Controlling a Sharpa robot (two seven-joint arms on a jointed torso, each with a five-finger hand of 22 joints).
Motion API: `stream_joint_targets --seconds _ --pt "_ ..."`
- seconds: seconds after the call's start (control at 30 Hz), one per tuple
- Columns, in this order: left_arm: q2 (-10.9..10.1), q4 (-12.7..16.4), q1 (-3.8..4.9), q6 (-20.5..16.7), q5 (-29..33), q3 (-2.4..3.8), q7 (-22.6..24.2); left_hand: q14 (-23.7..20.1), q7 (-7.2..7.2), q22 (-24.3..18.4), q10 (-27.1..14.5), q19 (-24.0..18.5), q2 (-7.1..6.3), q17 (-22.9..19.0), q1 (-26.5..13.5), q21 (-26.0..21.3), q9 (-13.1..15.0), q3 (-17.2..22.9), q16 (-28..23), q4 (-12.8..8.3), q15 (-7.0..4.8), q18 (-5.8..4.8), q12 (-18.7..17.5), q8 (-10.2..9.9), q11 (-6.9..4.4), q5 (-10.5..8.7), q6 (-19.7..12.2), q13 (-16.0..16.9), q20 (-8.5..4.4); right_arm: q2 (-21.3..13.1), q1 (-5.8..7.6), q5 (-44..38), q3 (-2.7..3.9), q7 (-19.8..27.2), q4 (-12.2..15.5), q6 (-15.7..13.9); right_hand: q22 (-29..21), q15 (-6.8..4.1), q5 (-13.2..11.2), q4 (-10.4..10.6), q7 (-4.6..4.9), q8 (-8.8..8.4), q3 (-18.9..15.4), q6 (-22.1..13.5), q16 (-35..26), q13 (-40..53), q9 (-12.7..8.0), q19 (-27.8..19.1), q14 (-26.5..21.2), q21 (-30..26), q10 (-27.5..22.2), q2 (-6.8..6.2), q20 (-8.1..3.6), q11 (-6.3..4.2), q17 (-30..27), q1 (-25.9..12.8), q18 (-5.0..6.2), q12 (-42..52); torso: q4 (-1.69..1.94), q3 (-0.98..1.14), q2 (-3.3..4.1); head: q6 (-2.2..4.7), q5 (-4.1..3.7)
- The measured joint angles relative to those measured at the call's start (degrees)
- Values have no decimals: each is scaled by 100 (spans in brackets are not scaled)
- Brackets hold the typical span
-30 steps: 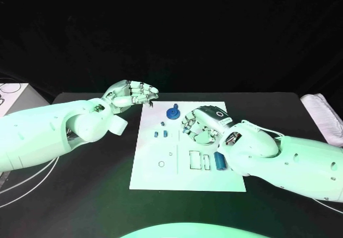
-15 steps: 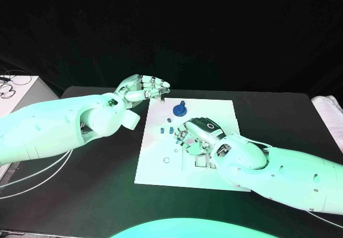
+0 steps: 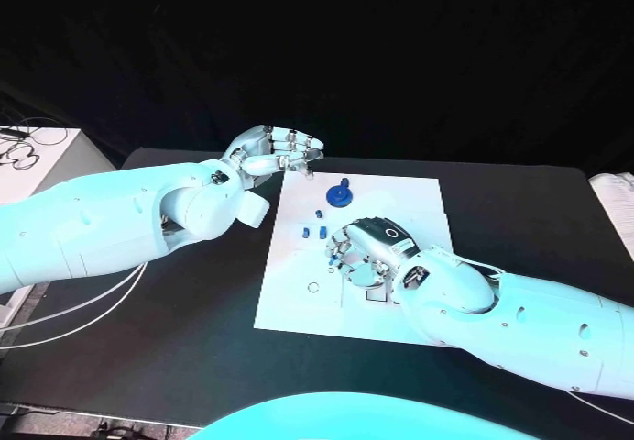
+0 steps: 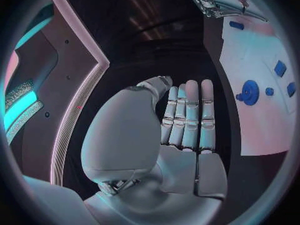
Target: Assemble the parts on the task board
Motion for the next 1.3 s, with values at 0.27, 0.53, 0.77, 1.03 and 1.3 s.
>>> stream_joint_targets --seconds 0.27,0.53,0.77,1.03,1.3 --pt "2 -18 1 -7 17 0 1 0 0 -7 0 0 0 0 0 0 0 0 0 0 0 0 0 0 0 0 0 0 0 -2 -22 -21 -12 -7 -26 93 -1 0 -12 11 5 0 11 -8 -2 -4 5 0 0 0 0 10 0 0 -4 -9 0 -1 -6 8 -1 -37 22" --pt "1 -20 1 -6 23 0 1 0 0 -7 0 0 0 0 0 0 0 0 0 0 0 0 0 0 0 0 0 1 0 8 -25 -39 -16 -17 -52 159 -1 0 -9 11 19 -4 10 2 -2 -2 5 0 0 0 0 39 0 0 -4 -10 0 -7 -7 7 0 -55 25" --pt "1 -20 1 -4 27 0 1 0 0 -7 0 0 0 0 0 -26 0 0 0 0 0 0 0 0 0 0 0 -4 0 38 -32 -60 -21 -22 -75 202 -2 0 4 12 20 -11 10 2 -2 3 8 0 0 0 0 39 0 0 -4 -10 0 -22 -7 7 3 -73 26" --pt "2 -35 1 -2 29 0 -2 0 0 -6 0 0 0 0 0 -26 0 0 0 0 0 0 0 0 0 0 0 -4 0 58 -49 -77 -30 -26 -87 238 -2 1 5 12 20 -5 9 1 -3 3 15 0 1 0 0 39 0 0 -3 -10 0 -31 -6 3 1 -96 34" --pt "1 -37 2 0 31 0 -5 0 0 -6 0 0 0 0 0 -26 1 0 0 0 0 0 0 0 0 0 0 -4 0 88 -67 -108 -36 -49 -131 275 -3 1 3 12 21 4 8 0 -3 1 15 0 1 0 0 39 0 0 -3 -9 0 -6 -5 3 -1 -112 44"
